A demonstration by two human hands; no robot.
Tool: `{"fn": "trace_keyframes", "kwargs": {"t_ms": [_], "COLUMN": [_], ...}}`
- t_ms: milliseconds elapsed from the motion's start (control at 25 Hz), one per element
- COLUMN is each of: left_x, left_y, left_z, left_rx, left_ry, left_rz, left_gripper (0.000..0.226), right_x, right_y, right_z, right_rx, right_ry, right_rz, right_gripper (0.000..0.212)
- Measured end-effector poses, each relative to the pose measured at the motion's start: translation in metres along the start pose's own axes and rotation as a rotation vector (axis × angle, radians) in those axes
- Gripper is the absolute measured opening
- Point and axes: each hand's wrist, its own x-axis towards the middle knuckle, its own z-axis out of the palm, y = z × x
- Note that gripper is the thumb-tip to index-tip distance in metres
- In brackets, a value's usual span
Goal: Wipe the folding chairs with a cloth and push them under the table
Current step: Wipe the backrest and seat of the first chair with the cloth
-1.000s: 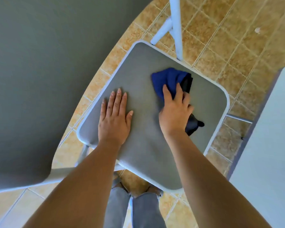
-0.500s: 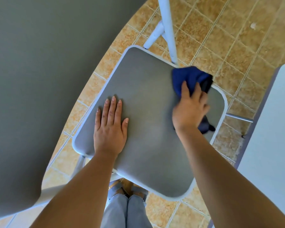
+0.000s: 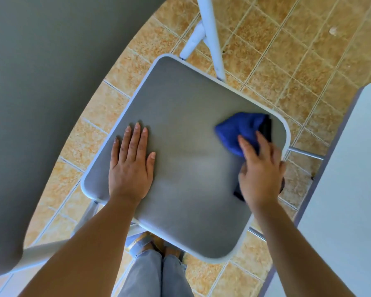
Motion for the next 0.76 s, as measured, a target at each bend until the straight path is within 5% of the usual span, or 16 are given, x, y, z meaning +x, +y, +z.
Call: {"fn": "trace_keyframes", "kwargs": {"t_ms": [200,520,760], "left_x": [0.001,0.0,-0.008], "left_y": [-0.001,-0.001,0.01], "left_z": [0.001,0.002,-0.009], "left_rx": [0.005,0.003,-0.042], "left_ry": [0.012,-0.028,-0.098], "left_rz": [-0.013,-0.003,-0.072], "left_gripper": [0.058,0.057,0.059], "right_x": [0.047,-0.11,-0.13], "right_y": [-0.031,-0.06,-0.032], "right_z": [0.003,0.016,0.008], "right_rx": [0.07,0.029,0.108], "right_ry": [0.057,-0.021,-0.027], "right_rz": [0.273,-0.207,0.243], "right_gripper": [0.06,0.062,0.068]}}
